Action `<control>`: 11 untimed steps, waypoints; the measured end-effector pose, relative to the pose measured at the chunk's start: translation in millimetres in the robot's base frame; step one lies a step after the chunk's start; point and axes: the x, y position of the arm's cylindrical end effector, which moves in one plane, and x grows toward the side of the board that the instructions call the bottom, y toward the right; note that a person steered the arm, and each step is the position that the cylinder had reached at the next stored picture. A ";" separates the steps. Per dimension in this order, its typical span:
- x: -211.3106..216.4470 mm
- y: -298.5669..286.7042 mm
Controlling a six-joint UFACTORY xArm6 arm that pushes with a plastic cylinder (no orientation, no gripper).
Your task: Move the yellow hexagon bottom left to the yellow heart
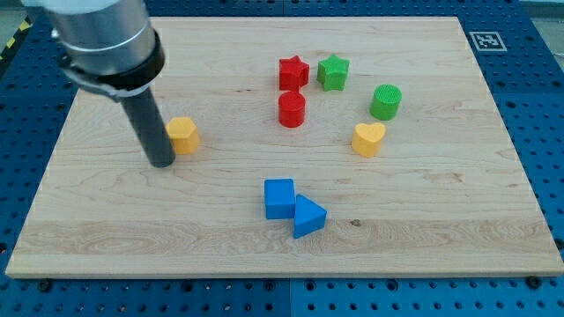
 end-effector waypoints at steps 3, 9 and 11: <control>-23.5 -26.6; -49.2 113.3; -44.1 192.2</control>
